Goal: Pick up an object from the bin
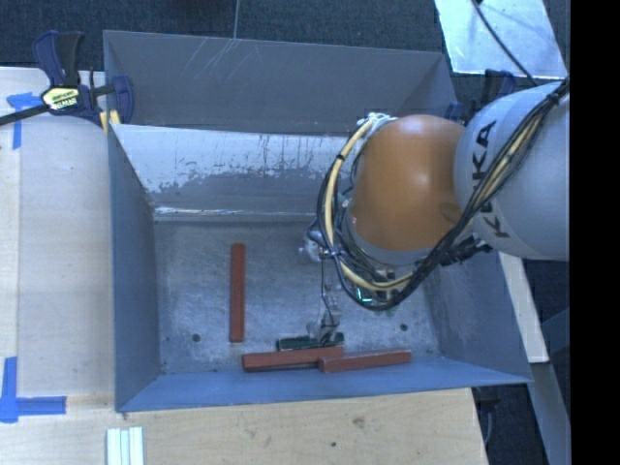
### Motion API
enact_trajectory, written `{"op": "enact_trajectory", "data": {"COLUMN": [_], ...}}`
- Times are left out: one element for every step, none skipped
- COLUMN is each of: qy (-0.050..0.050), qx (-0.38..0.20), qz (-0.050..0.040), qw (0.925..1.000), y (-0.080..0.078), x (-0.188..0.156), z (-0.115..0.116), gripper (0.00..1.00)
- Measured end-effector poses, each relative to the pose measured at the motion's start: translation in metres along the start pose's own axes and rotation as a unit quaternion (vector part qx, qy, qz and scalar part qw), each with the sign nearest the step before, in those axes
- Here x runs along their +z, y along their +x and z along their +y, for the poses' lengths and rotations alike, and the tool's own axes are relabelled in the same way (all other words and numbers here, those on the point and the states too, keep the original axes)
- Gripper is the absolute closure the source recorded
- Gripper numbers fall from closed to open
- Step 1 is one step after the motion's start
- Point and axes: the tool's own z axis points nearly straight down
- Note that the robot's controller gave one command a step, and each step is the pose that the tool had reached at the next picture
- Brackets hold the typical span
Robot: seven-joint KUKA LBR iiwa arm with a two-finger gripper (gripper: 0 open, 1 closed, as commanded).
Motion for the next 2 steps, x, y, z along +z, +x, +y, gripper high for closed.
{"op": "enact_trajectory", "data": {"qy": [0.0, 0.0], "qx": [-0.123, -0.133], "qz": [-0.0067, -0.0028], "qw": [0.9924, 0.9911], "y": [0.012, 0.015], "x": [0.107, 0.077], "z": [0.013, 0.022], "gripper": [0.0, 0.0]}}
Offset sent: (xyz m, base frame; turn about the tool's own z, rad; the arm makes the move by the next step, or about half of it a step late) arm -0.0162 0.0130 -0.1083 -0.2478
